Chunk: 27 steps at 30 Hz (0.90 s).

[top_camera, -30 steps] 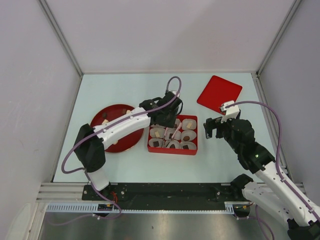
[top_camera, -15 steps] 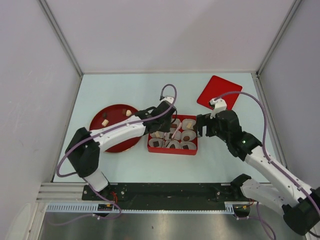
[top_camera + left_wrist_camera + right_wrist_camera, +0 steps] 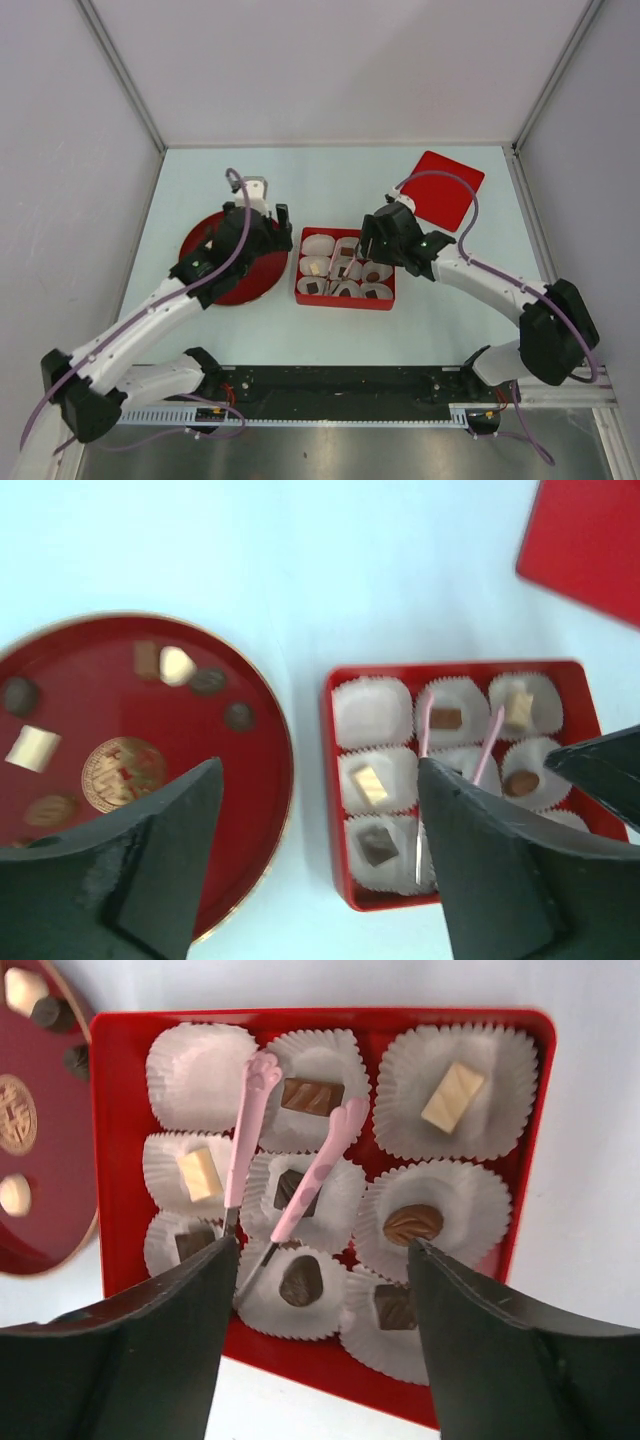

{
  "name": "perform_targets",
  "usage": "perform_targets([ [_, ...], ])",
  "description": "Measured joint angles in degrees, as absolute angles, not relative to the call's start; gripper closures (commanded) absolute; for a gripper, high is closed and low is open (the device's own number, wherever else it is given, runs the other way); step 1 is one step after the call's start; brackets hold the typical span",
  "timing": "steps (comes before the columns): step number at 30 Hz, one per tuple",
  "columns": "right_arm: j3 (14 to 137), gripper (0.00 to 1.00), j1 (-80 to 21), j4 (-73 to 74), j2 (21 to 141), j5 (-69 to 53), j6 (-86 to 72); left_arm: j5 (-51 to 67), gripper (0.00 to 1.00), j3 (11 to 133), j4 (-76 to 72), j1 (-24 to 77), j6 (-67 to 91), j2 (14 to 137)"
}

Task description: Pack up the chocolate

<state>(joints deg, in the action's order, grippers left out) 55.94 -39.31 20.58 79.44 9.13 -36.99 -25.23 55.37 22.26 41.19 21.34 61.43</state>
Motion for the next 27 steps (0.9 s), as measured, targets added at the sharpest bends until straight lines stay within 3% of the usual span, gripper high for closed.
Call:
perform_targets([
  [3,56.1,0.37,-39.2,19.7,82.7,9.0,-42.7,-26.5,0.03,53.1,21.4,39.8,18.8,54.8],
  [9,56.4,0.45,-39.3,17.4,88.6,7.1,-53.0,-29.3,0.02,49.0,19.4,39.0,13.4,46.0],
  [27,56.6,0.62,-40.4,14.1,96.6,4.9,-66.5,-31.4,0.02,41.9,17.8,38.7,8.4,41.5],
])
